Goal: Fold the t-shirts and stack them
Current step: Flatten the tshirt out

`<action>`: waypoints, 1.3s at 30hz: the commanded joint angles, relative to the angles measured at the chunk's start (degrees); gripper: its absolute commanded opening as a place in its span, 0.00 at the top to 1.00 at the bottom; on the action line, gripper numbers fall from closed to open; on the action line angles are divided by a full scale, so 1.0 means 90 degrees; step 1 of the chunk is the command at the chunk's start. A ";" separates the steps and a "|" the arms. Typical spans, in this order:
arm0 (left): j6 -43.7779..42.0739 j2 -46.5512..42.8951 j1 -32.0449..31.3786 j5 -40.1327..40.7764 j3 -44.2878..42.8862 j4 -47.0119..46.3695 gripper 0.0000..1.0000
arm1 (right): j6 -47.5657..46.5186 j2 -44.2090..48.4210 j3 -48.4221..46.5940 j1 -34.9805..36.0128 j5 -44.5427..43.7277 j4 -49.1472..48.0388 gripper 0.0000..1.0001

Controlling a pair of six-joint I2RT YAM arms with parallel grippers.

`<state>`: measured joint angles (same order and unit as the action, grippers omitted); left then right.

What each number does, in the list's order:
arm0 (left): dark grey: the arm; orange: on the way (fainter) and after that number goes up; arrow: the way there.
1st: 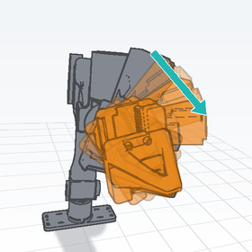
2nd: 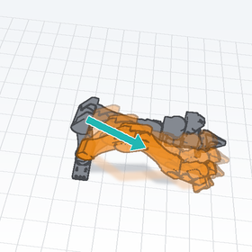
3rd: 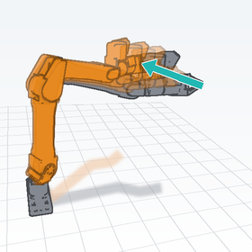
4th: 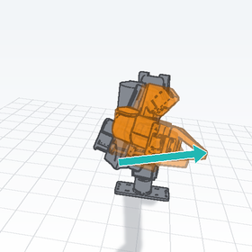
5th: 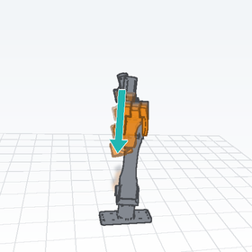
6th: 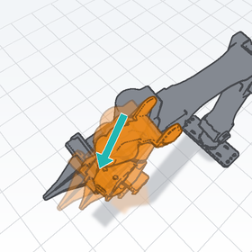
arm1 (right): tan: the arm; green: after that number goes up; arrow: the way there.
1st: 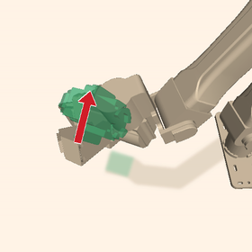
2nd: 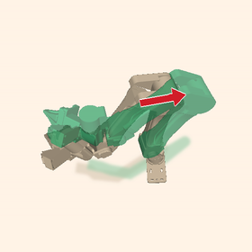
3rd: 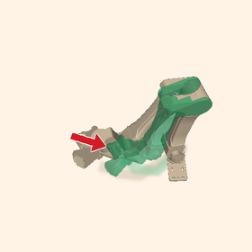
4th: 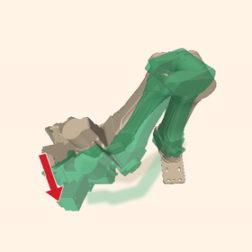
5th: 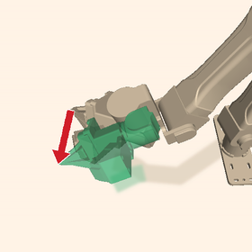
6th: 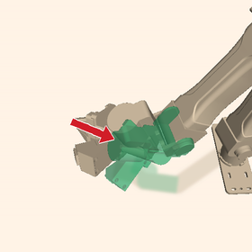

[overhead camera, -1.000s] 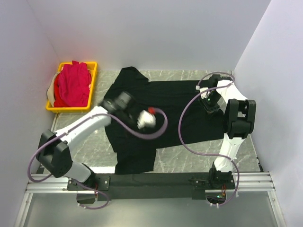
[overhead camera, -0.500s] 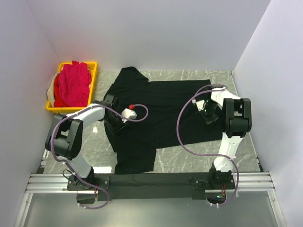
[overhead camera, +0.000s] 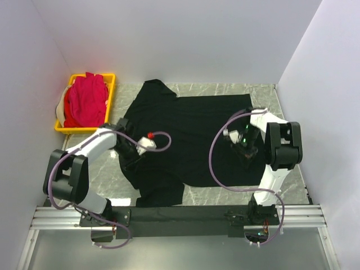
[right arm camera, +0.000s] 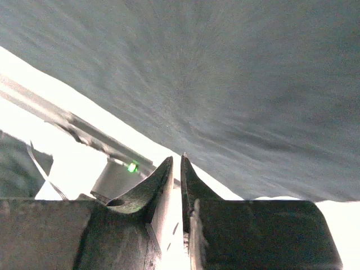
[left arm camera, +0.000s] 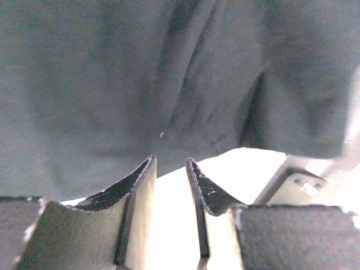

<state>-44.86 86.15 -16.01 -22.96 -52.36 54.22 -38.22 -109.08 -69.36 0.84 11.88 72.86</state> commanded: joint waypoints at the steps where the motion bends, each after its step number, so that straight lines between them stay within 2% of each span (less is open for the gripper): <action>1: -0.0173 -0.0023 0.0391 -0.0710 -0.1162 0.0432 0.66 | -0.0179 0.0538 -0.1255 -0.0064 0.0788 0.0176 0.83; 4: 0.0306 0.0543 0.0548 -0.0740 -0.1867 -0.0017 0.62 | 0.0348 0.0284 -0.2028 -0.0260 0.0683 -0.0320 0.82; 7: 0.0824 0.1110 0.0558 -0.0477 -0.2131 -0.0720 0.61 | 0.1031 -0.0125 -0.2360 -0.0250 0.0156 -0.1257 0.83; 9: 0.1155 0.1462 0.0558 -0.0330 -0.2200 -0.1207 0.61 | 0.1140 -0.0544 -0.2623 -0.0250 0.0028 -0.1337 0.83; 12: 0.1381 0.1824 0.0578 -0.0096 -0.2132 -0.1628 0.61 | 0.1316 -0.0897 -0.2615 -0.0211 -0.0245 -0.1649 0.84; 16: 0.1381 0.2088 0.0588 0.0012 -0.1908 -0.1659 0.61 | 0.1336 -0.1122 -0.2323 -0.0152 -0.0489 -0.1787 0.85; 25: 0.0865 0.1309 0.0588 -0.0066 -0.0678 -0.1064 0.63 | 0.0830 -0.0655 -0.0586 -0.0123 -0.0754 -0.1719 0.87; 29: 0.0474 0.0605 0.0588 -0.0241 -0.0063 -0.0090 0.65 | 0.0361 0.0124 0.0186 -0.0123 -0.0608 -0.1348 0.87; 31: 0.0356 0.0186 0.0597 -0.0436 0.0008 0.0214 0.65 | 0.0174 0.0468 0.0110 -0.0123 -0.0393 -0.1202 0.86; 33: 0.0365 0.0038 0.0636 -0.0728 -0.0613 0.0546 0.63 | 0.0164 0.0820 -0.0240 -0.0171 -0.0130 -0.1094 0.85; 34: 0.0626 0.0037 0.0646 -0.1088 -0.0966 0.0519 0.62 | 0.0203 0.0850 -0.0494 -0.0201 0.0336 -0.0871 0.84; 35: 0.0832 0.0105 0.0656 -0.1217 -0.1743 0.0432 0.57 | 0.0242 0.0821 -0.1047 -0.0249 0.0543 -0.0782 0.82; 36: 0.1134 0.0212 0.0656 -0.1267 -0.2147 -0.0101 0.55 | 0.0455 0.0763 -0.1314 -0.0259 0.0739 -0.0752 0.81; 37: 0.1968 0.0561 0.0656 -0.1267 -0.2538 -0.0454 0.53 | 0.0573 0.0704 -0.1548 -0.0260 0.0876 -0.0819 0.81; 39: 0.2531 0.1070 0.0656 -0.1345 -0.3651 -0.1206 0.52 | 0.0808 0.0422 -0.2164 -0.0260 0.0916 -0.0946 0.78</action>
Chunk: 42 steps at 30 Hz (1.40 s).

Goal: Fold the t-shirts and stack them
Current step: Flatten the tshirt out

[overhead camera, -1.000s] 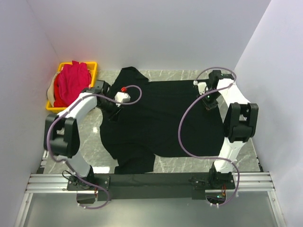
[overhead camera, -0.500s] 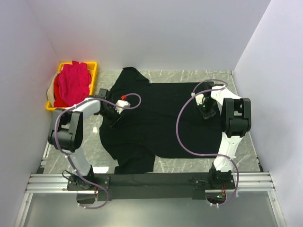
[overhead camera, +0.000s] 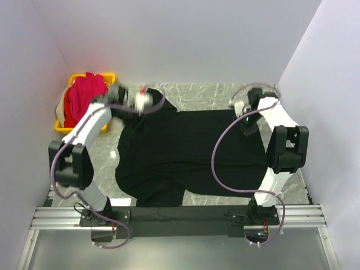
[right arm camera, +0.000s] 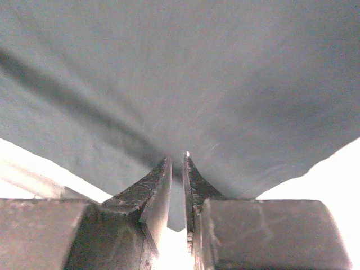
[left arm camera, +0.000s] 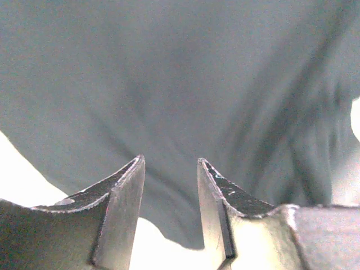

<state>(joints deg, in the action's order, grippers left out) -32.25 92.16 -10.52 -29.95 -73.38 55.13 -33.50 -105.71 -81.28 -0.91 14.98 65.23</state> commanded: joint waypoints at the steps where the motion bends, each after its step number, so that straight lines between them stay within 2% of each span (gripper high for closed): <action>1: 0.1722 0.0936 0.0046 -0.0626 -0.1647 -0.1563 0.52 | 0.0574 -0.0050 -0.0997 -0.0075 0.0523 -0.0341 0.78; 2: 0.2028 0.1232 0.0046 -0.0636 -0.2260 -0.1759 0.51 | 0.0693 -0.0264 -0.1269 -0.0075 0.0416 -0.0431 0.77; 4: 0.2777 0.2117 0.0046 -0.0753 -0.2898 -0.2110 0.50 | 0.0977 -0.0577 -0.1641 -0.0085 0.0328 -0.0587 0.77; 6: 0.3531 0.2648 0.0007 -0.0267 -0.3611 -0.2501 0.50 | 0.1220 -0.0724 -0.1799 -0.0114 0.0347 -0.0704 0.77; 7: 0.4105 0.3144 0.0007 -0.0285 -0.3875 -0.2551 0.51 | 0.1280 -0.0831 -0.1906 -0.0124 0.0366 -0.0782 0.77; 8: 0.4294 0.3323 0.0017 -0.0237 -0.4225 -0.2677 0.52 | 0.1309 -0.0871 -0.1955 -0.0114 0.0434 -0.0812 0.77; 11: 0.5242 0.3598 0.0017 -0.0002 -0.4045 -0.3663 0.52 | 0.1378 -0.1018 -0.2141 -0.0114 0.0503 -0.0793 0.77; 12: 0.5621 0.3637 0.0007 0.0095 -0.3995 -0.3839 0.52 | 0.1397 -0.1047 -0.2170 -0.0124 0.0503 -0.0803 0.77; 16: 0.6170 0.4094 -0.0032 0.0369 -0.4111 -0.4163 0.52 | 0.1359 -0.1174 -0.2170 -0.0124 0.0493 -0.0832 0.77; 22: 0.6727 0.4681 -0.0061 0.0282 -0.4317 -0.4329 0.53 | 0.1319 -0.1301 -0.2122 -0.0124 0.0455 -0.0871 0.77; 36: 0.6933 0.5238 -0.0256 0.0282 -0.4473 -0.4622 0.59 | 0.1202 -0.1330 -0.1956 -0.0182 0.0406 -0.0881 0.77; 40: 0.7011 0.5385 -0.0266 0.0242 -0.4668 -0.4612 0.66 | 0.1183 -0.1330 -0.1926 -0.0202 0.0406 -0.0871 0.77; 42: 0.7011 0.5443 -0.0266 0.0213 -0.4746 -0.4612 0.74 | 0.1173 -0.1321 -0.1907 -0.0202 0.0406 -0.0871 0.77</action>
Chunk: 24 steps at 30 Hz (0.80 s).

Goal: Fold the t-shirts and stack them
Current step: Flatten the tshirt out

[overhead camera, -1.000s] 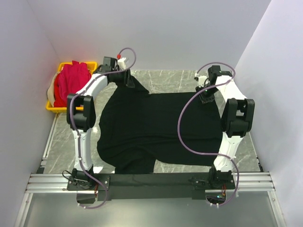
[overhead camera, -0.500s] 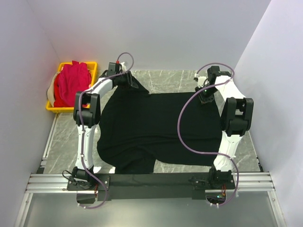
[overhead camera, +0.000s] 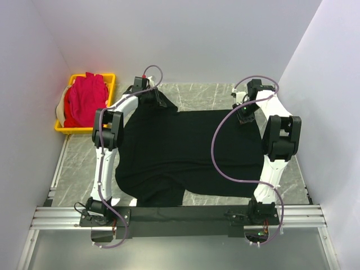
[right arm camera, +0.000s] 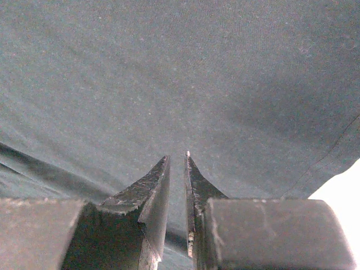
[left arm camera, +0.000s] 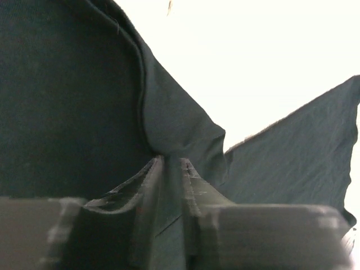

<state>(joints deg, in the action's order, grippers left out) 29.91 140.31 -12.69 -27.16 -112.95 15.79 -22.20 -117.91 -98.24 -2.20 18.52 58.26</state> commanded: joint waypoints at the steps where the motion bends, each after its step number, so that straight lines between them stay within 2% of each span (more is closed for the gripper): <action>1: 0.0095 0.0094 -0.0026 -0.0107 -0.0419 -0.0251 0.81 | -0.0083 0.0044 -0.0013 -0.0068 0.0002 -0.0106 0.78; 3: 0.0085 0.0113 -0.0026 -0.0195 -0.0458 -0.0396 0.90 | -0.0092 0.0044 0.0026 -0.0068 0.0002 -0.0126 0.78; 4: 0.0075 0.0123 -0.0035 -0.0282 -0.0497 -0.0475 0.98 | -0.0092 0.0044 0.0036 -0.0068 0.0002 -0.0116 0.78; 5: 0.0065 0.0142 -0.0045 -0.0303 -0.0536 -0.0533 0.99 | -0.0092 0.0034 0.0027 -0.0068 0.0002 -0.0135 0.78; 12: -0.0169 0.0541 -0.0279 -0.0606 -0.1024 -0.1334 0.99 | -0.0053 0.0034 -0.0022 -0.0078 0.0012 -0.0184 0.79; 14: -0.0198 0.0815 -0.0377 -0.0625 -0.1608 -0.1247 0.99 | -0.0044 0.0015 -0.0110 -0.0078 -0.0017 -0.0175 0.79; 15: -0.0140 0.1087 -0.0387 -0.0654 -0.1823 -0.1237 0.96 | -0.0044 -0.0014 -0.0197 -0.0088 -0.0037 -0.0155 0.79; 18: -0.0246 0.1217 -0.0368 -0.0879 -0.2352 -0.1373 0.78 | -0.0024 -0.0005 -0.0363 -0.0127 -0.0153 -0.0281 0.77; 19: -0.0373 0.1101 -0.0358 -0.0898 -0.2266 -0.1403 0.61 | -0.0014 0.0015 -0.0413 -0.0166 -0.0212 -0.0350 0.75; 21: -0.0820 0.0518 -0.0338 -0.0715 -0.1896 -0.1627 0.44 | -0.0014 0.0025 -0.0617 -0.0215 -0.0300 -0.0496 0.68; 23: -0.1318 0.0134 -0.0251 -0.0548 -0.1465 -0.1541 0.33 | -0.0005 -0.0053 -0.0841 -0.0254 -0.0582 -0.0721 0.61; 24: -0.1418 -0.0138 -0.0202 -0.0460 -0.1396 -0.1433 0.33 | 0.0015 -0.0208 -0.1123 -0.0264 -0.0690 -0.0837 0.57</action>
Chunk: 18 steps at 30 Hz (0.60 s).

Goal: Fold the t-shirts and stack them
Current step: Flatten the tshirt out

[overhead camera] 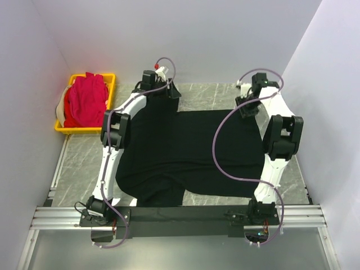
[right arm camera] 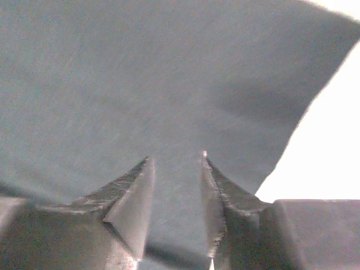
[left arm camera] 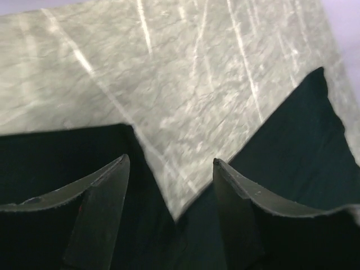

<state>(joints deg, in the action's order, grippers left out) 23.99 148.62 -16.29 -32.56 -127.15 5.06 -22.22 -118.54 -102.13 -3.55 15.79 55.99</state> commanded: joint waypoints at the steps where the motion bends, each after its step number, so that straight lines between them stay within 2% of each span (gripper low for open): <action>1: -0.0858 -0.1170 0.0267 0.0315 0.0241 -0.0114 0.33 | 0.0027 -0.0226 -0.0868 -0.0123 -0.0581 -0.0605 0.54; 5: -0.1121 -0.1386 0.0804 0.0376 0.0115 0.0842 0.35 | -0.0011 -0.0744 -0.1640 -0.0181 -0.1012 -0.0654 0.53; 10: -0.2186 -0.1864 0.1058 0.0794 0.0727 0.1819 0.35 | -0.0246 -0.1252 -0.2002 -0.0327 -0.1412 -0.0810 0.53; 14: -0.2538 -0.2069 0.1166 0.1009 0.1159 0.1996 0.31 | -0.0149 -0.1457 -0.2032 -0.0455 -0.1462 -0.1210 0.50; 18: -0.2519 -0.1953 0.1283 0.1117 0.1169 0.2133 0.30 | 0.0027 -0.1740 -0.2139 -0.0475 -0.1695 -0.1620 0.49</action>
<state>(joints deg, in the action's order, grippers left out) 3.95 131.90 -4.40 -24.01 -117.05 21.39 -23.20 -133.67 -118.19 -7.35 3.33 46.57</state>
